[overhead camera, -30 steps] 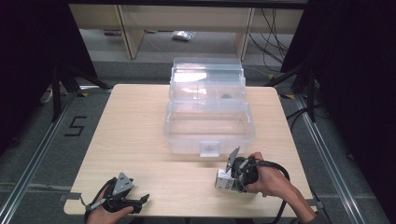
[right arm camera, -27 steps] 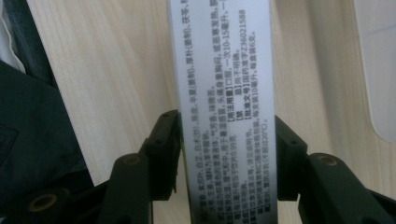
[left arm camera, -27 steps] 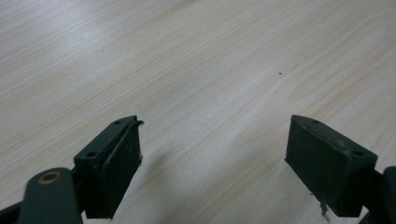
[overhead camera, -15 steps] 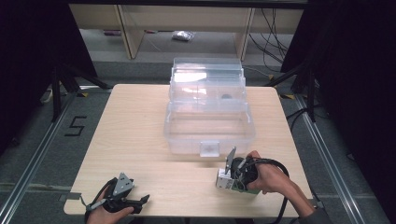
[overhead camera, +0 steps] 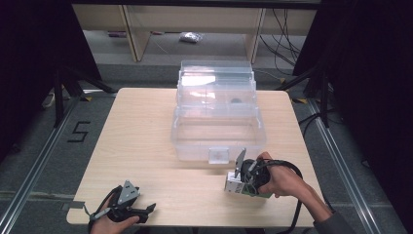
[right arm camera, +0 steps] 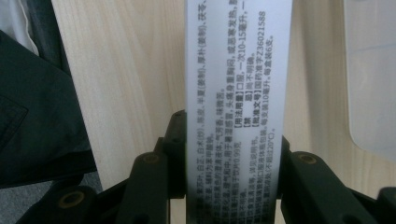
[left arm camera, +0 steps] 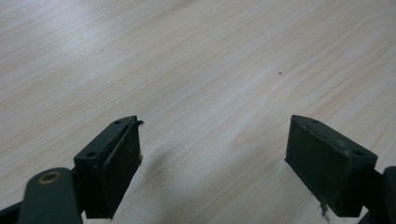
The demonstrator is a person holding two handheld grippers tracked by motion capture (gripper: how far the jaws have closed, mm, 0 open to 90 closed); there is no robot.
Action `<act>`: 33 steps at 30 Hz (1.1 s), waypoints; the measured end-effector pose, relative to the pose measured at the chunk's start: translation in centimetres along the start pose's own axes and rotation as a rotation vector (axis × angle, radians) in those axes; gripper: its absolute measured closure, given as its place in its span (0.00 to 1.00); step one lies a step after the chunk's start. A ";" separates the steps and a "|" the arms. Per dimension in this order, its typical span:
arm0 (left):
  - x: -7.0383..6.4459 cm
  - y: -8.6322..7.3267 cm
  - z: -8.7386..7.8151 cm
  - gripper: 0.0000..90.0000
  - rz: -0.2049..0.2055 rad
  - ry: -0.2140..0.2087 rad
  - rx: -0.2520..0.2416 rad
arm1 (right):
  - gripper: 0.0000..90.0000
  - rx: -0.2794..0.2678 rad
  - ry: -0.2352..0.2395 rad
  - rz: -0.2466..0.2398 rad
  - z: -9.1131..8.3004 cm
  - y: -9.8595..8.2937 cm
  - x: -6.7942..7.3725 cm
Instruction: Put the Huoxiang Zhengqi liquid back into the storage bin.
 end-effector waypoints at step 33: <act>0.0 -0.1 0.1 0.19 -0.006 0.002 0.008 | 0.72 -0.048 -0.013 -0.044 -6.2 1.7 -0.9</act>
Point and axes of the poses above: each handheld gripper's, and its own axes: z roughly forward along the jaws, y roughly out of its top, x roughly to its left, the point moved 9 cm from there along z, roughly forward along the jaws, and after that the axes turned 13 degrees about y, right-handed, at the moved point
